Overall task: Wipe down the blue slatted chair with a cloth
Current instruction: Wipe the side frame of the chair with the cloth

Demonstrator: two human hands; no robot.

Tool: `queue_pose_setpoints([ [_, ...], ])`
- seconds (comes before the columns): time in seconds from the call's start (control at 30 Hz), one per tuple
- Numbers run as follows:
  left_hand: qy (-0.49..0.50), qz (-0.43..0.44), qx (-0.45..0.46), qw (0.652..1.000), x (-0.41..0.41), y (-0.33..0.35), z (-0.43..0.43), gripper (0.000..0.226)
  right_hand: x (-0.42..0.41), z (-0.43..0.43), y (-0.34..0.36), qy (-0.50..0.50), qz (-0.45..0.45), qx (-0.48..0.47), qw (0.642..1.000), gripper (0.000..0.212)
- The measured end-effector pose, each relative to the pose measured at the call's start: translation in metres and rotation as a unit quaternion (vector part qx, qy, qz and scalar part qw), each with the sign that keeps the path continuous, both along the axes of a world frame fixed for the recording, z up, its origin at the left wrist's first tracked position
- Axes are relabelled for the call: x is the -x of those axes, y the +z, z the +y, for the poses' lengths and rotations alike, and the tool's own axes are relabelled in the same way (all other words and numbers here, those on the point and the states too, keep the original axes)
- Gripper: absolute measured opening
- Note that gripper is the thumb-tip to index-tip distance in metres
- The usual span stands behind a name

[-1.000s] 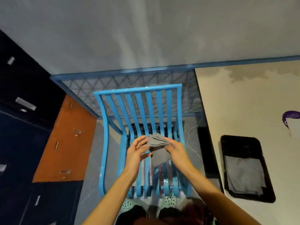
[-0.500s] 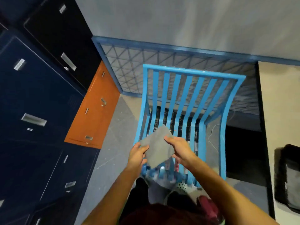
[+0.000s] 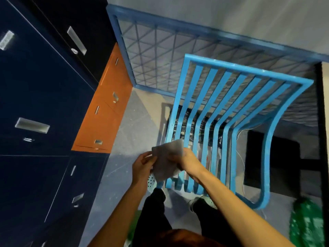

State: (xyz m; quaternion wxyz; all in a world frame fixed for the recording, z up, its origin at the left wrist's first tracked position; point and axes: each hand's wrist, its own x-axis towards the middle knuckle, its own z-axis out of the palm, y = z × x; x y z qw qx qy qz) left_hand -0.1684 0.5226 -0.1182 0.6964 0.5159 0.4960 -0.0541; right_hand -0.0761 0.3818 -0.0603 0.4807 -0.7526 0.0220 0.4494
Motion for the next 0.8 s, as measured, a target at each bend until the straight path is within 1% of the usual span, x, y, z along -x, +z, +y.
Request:
queue_pose_setpoints([
  [0.03,-0.010,-0.007,-0.006,1.000,-0.007,-0.004,0.004,0.014,-0.007,0.002,-0.003,0.000,-0.011,-0.006,1.000,0.011],
  [0.1,-0.040,-0.031,-0.034,0.998,-0.021,-0.010,0.010,0.012,-0.019,0.006,-0.001,-0.016,0.008,-0.030,0.999,0.022],
  [0.17,-0.054,-0.051,-0.074,0.994,-0.035,-0.016,0.008,0.014,-0.026,0.002,-0.013,-0.033,0.021,-0.082,0.996,0.018],
  [0.23,-0.058,-0.067,-0.093,0.992,-0.049,-0.021,0.004,0.016,-0.031,-0.004,-0.035,-0.027,0.028,-0.148,0.988,0.019],
  [0.27,-0.057,-0.081,-0.101,0.990,-0.055,-0.024,0.001,0.019,-0.032,-0.005,-0.048,-0.021,0.032,-0.178,0.983,0.028],
  [0.33,-0.062,-0.114,-0.146,0.981,-0.068,-0.036,-0.007,0.021,-0.035,-0.004,-0.075,-0.051,0.038,-0.186,0.981,0.051],
  [0.37,-0.068,-0.130,-0.170,0.975,-0.074,-0.043,-0.011,0.021,-0.036,-0.004,-0.088,-0.077,0.019,-0.174,0.981,0.051],
  [0.47,-0.052,-0.174,-0.221,0.958,-0.081,-0.060,-0.022,0.020,-0.033,-0.008,-0.123,-0.150,-0.060,-0.172,0.972,0.030],
  [0.57,-0.012,-0.189,-0.221,0.957,-0.066,-0.080,-0.037,0.019,-0.023,-0.021,-0.149,-0.138,-0.116,-0.203,0.962,0.029],
  [0.63,-0.012,-0.190,-0.224,0.956,-0.047,-0.090,-0.043,0.019,-0.017,-0.028,-0.159,-0.119,-0.136,-0.207,0.962,0.028],
  [0.73,-0.021,-0.196,-0.243,0.950,-0.018,-0.103,-0.044,0.019,0.000,-0.038,-0.162,-0.091,-0.132,-0.259,0.953,0.025],
  [0.8,-0.037,-0.199,-0.251,0.947,0.001,-0.116,-0.043,0.021,0.015,-0.044,-0.168,-0.122,-0.136,-0.297,0.937,0.023],
])
